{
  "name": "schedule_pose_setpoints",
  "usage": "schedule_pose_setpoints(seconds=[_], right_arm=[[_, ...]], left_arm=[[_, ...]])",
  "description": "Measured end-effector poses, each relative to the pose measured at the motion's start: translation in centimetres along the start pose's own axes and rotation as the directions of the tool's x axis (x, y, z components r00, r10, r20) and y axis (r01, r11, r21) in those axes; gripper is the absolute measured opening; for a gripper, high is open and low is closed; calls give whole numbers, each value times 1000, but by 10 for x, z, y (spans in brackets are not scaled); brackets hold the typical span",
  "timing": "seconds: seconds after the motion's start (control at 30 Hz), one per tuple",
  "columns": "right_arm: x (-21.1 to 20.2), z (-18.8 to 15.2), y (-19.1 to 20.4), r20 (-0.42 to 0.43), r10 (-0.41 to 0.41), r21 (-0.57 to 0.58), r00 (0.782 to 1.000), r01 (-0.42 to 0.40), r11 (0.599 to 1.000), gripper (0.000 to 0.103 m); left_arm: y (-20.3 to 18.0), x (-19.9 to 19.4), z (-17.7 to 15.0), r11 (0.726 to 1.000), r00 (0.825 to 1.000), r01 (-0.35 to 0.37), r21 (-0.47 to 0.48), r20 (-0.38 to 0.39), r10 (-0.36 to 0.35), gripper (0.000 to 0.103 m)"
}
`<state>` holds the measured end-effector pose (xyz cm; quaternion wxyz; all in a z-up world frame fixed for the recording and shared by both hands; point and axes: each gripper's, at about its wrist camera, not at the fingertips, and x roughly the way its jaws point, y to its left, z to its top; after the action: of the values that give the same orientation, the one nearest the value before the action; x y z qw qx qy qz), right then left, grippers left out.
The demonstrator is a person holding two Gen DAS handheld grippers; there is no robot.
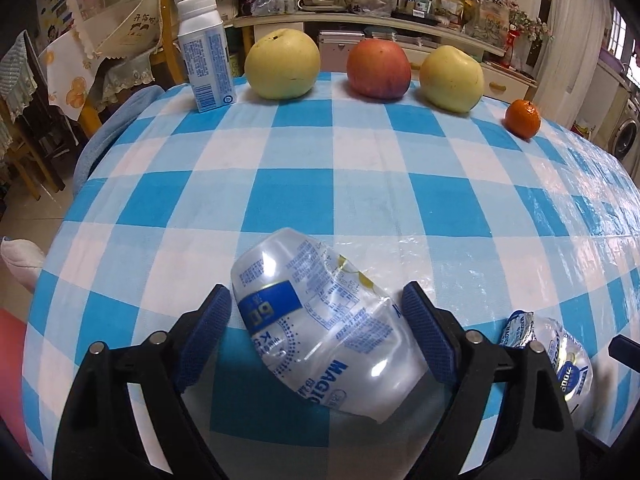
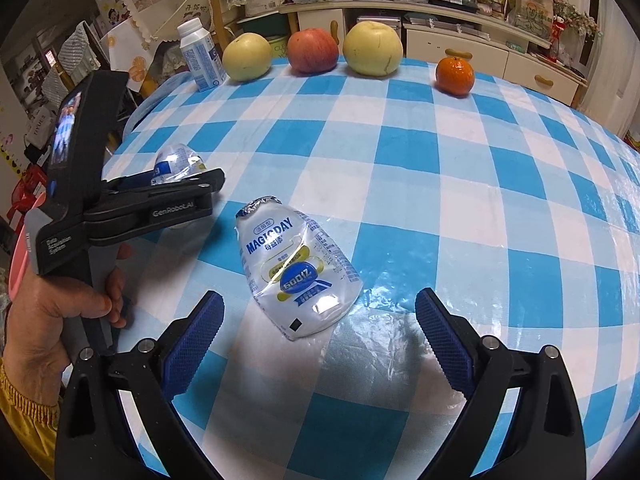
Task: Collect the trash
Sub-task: 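Grasp a crumpled plastic bottle with the left tool while the right tool grasps the MAGICDAY bottle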
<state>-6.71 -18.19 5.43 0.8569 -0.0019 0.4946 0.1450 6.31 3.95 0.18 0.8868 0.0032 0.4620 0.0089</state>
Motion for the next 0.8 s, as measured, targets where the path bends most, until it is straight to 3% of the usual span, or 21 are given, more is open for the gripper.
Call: schedule_pose_setpoints(seconds=[0.13,0.33,0.4,0.47,0.5,0.7,0.8], right_arm=[[7,3,1,-10,-8,-3,1000,8,1000,95],[15,9,5,-13,-21,-24,1000,21,999,95],[18,11,7,-15,-28,-36,999,28,999,95],[22,12,9,-21,-32,-45,999,31,999,95],[25,12,10,-25,-34,-50,999,32,998,95],[32,13,13,-26,-65,-76,998,63,995,95],[33,14,14,-21,-71,-80,997,69,994,95]], left_arm=[[3,-3,-2,1000,1000,2,-3,5,-2,77],[8,-6,-5,1000,1000,30,2,7,-30,74],[8,-7,-5,1000,1000,21,8,8,-22,68],[11,-9,-5,1000,1000,23,4,13,-24,49],[13,-10,-5,999,999,33,-2,13,-33,47],[15,-10,-5,999,999,51,-4,17,-51,47],[14,-9,-4,998,998,55,13,18,-55,52]])
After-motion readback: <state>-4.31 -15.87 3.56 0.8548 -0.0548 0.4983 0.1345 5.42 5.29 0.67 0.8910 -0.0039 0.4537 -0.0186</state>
